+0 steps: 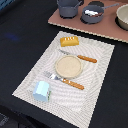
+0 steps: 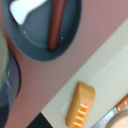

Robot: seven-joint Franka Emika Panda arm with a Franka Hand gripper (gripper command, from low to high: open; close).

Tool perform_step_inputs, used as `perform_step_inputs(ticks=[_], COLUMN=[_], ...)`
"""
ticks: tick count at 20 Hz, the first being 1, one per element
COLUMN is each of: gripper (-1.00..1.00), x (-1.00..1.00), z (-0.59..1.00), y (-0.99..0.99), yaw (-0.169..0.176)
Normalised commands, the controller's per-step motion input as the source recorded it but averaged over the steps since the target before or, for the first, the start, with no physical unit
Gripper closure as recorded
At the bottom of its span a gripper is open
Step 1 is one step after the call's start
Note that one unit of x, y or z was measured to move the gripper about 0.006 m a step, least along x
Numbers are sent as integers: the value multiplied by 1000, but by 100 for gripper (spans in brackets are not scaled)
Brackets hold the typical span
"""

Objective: Interact with the objects in diverse but meaningful ways.

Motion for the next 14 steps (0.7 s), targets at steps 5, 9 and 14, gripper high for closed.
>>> perform_step_inputs(ticks=[5,9,14], gripper=[-100,-100,-100], x=[207,24,-188], z=[-13,-212,-450], y=[-862,-714,-407], yaw=[-74,-89,-78])
